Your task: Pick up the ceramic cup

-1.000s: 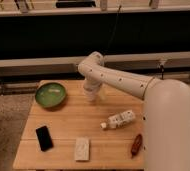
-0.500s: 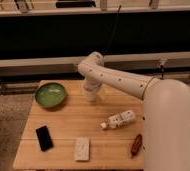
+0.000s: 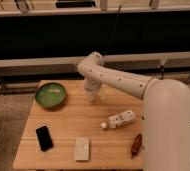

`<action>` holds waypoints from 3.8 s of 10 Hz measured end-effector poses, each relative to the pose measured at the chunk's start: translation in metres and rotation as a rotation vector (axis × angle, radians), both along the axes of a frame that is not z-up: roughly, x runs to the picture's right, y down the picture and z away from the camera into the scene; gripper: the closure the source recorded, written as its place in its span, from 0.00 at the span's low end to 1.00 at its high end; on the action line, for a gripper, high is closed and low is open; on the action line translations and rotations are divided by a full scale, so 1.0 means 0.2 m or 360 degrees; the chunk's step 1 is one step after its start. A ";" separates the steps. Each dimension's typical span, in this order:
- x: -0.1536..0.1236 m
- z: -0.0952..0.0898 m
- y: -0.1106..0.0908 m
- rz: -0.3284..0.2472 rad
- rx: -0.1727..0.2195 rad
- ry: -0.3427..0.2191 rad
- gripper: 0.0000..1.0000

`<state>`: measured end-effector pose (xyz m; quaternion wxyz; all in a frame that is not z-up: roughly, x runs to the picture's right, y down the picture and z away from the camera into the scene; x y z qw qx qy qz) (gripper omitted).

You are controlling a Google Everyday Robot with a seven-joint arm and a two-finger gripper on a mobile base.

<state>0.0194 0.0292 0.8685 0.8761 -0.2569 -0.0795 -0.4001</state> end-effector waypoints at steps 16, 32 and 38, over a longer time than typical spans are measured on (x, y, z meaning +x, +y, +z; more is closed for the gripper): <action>0.00 0.01 0.00 -0.0043 -0.0015 -0.0018 0.20; 0.01 0.01 -0.01 -0.0085 -0.0021 -0.0027 0.24; 0.02 0.01 -0.01 -0.0101 -0.0020 -0.0029 0.27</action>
